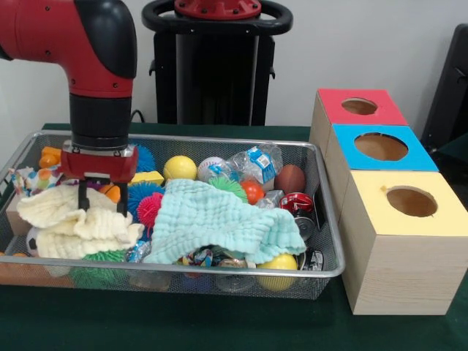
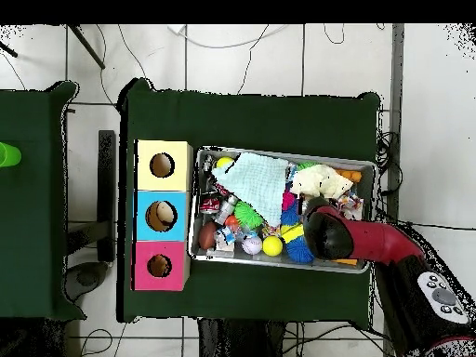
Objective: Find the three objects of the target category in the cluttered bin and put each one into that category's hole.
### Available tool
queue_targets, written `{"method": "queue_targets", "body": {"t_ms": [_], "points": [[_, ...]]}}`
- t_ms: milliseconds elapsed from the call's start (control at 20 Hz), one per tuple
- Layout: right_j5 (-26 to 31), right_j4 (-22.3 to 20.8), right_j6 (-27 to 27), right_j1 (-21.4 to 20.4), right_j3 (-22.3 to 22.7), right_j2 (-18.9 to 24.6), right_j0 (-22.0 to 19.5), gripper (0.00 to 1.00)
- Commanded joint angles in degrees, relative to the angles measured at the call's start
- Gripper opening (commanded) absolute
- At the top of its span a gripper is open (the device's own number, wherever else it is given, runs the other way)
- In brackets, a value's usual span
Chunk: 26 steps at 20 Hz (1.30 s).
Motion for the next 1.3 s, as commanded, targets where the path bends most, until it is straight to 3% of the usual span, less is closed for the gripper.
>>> {"method": "queue_targets", "body": {"t_ms": [50,500,750,1300], "points": [[3.91,-0.09,-0.55,-6.1,4.19,6.37,-1.46,1.0],[14.77,7.59,-2.41,-21.99,13.57,10.56,-3.87,1.0],[16.27,8.85,-2.1,-24.11,13.84,10.67,-3.19,1.0],[5.02,2.77,4.52,-24.93,21.64,4.57,-1.71,1.0]]}}
